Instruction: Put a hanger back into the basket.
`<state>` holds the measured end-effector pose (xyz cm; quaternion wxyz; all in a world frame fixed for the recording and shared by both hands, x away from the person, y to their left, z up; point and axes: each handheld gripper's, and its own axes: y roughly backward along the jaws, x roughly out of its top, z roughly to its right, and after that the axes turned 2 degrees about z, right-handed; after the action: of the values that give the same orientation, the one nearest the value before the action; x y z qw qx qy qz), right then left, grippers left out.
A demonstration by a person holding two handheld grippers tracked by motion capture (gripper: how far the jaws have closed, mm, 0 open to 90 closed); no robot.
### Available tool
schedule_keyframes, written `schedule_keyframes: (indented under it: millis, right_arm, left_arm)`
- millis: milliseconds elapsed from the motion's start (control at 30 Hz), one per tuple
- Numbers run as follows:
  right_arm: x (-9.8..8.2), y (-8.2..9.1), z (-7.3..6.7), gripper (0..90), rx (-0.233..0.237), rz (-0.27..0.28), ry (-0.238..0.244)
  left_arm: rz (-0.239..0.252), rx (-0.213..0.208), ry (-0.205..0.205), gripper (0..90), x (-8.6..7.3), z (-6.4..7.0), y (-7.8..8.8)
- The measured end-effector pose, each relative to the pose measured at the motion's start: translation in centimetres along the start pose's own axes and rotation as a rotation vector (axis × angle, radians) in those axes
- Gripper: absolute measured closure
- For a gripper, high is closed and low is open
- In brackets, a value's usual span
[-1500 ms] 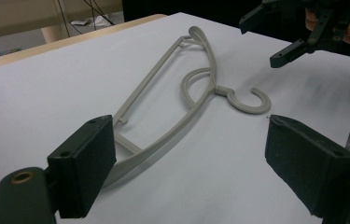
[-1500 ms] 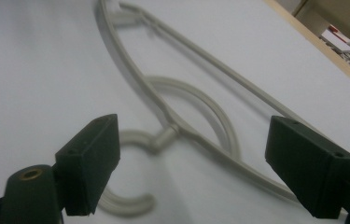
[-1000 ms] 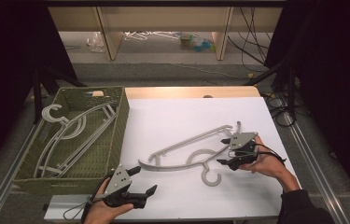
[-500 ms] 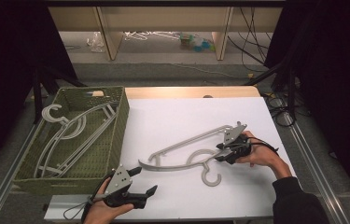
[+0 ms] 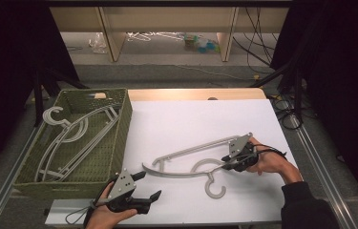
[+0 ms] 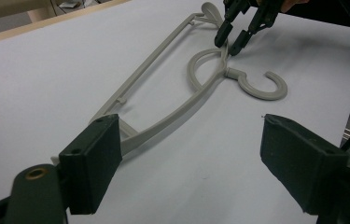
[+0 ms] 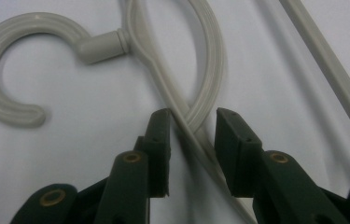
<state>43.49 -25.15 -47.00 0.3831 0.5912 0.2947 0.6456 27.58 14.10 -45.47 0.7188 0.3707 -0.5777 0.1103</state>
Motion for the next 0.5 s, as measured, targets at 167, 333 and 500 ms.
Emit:
schedule_keyframes:
  millis: [167,333,500]
  right_arm:
    - [0.1,-0.2,0.3,64.0,0.022,-0.008,-0.057]
    - [1.2,-0.4,0.2,65.2,0.018,-0.083,-0.044]
    - [2.2,-0.6,-0.2,71.4,0.01,-0.141,-0.004]
  left_arm:
    - [-0.006,-0.006,0.003,20.8,0.0,0.0,-0.2]
    - [-0.008,-0.008,0.003,21.0,-0.1,0.0,-0.3]
    - [-0.004,-0.007,-0.007,21.4,0.0,-0.1,-0.2]
